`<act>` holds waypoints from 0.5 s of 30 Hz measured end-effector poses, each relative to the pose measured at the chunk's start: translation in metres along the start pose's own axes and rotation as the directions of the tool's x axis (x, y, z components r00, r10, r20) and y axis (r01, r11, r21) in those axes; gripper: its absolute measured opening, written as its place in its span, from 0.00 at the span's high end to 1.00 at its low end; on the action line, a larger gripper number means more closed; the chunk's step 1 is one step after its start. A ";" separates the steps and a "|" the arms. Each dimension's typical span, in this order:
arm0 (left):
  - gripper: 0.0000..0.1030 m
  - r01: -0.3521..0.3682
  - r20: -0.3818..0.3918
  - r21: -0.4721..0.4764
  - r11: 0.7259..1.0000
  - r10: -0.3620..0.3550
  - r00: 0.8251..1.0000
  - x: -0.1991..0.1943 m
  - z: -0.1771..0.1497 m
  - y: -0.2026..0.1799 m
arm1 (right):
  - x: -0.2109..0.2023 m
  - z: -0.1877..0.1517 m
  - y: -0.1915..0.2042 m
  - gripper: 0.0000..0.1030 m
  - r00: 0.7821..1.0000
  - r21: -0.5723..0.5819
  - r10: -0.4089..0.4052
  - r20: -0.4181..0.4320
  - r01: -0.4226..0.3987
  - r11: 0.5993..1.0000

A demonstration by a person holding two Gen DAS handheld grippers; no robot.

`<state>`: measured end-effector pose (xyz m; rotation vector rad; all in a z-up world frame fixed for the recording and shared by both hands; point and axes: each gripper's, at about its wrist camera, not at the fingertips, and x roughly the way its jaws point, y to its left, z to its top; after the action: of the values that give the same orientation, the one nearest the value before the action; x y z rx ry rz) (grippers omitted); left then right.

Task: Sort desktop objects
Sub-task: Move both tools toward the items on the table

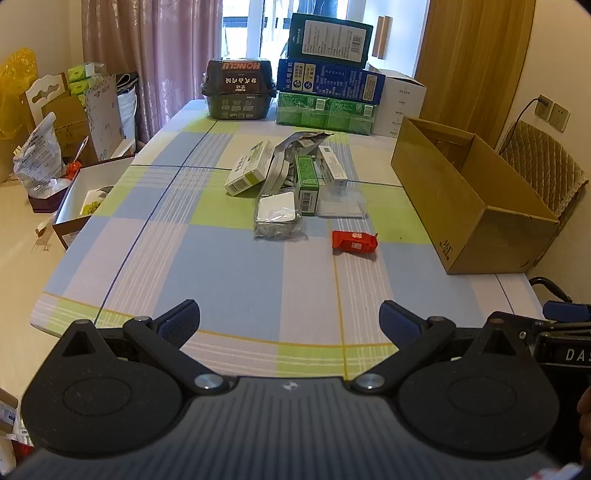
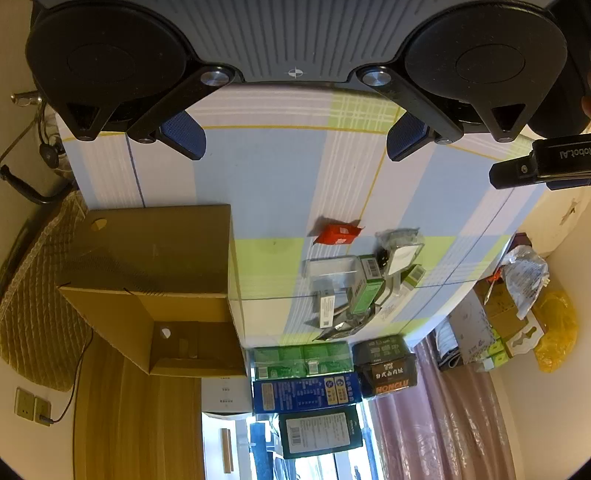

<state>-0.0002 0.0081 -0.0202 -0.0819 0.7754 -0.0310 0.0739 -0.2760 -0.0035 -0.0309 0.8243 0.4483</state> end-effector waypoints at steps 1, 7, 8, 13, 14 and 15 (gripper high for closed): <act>0.01 -0.001 0.000 -0.001 1.000 0.001 1.000 0.000 0.000 -0.001 | 0.000 0.000 0.001 0.02 1.000 0.000 -0.001 0.001 0.001 1.000; 0.01 0.000 -0.004 -0.007 1.000 0.000 1.000 0.000 0.001 0.000 | -0.001 0.000 0.000 0.02 1.000 0.008 0.001 0.005 -0.001 1.000; 0.01 0.000 -0.006 -0.007 1.000 0.000 1.000 0.000 0.001 0.000 | -0.001 0.000 0.000 0.02 1.000 0.006 0.000 0.005 0.000 1.000; 0.01 -0.002 -0.007 -0.007 1.000 0.002 1.000 0.001 0.001 0.000 | -0.001 0.000 0.001 0.02 1.000 0.001 0.005 0.000 -0.005 1.000; 0.01 -0.002 -0.007 -0.008 1.000 0.002 1.000 0.000 0.000 0.000 | -0.001 0.000 0.001 0.02 1.000 0.000 0.004 -0.001 -0.004 1.000; 0.01 -0.001 -0.006 -0.008 1.000 0.001 1.000 0.000 0.000 0.000 | -0.001 0.000 0.001 0.02 1.000 -0.003 0.005 -0.001 -0.005 1.000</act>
<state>0.0003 0.0084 -0.0203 -0.0897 0.7815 -0.0274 0.0730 -0.2748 -0.0027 -0.0319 0.8246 0.4539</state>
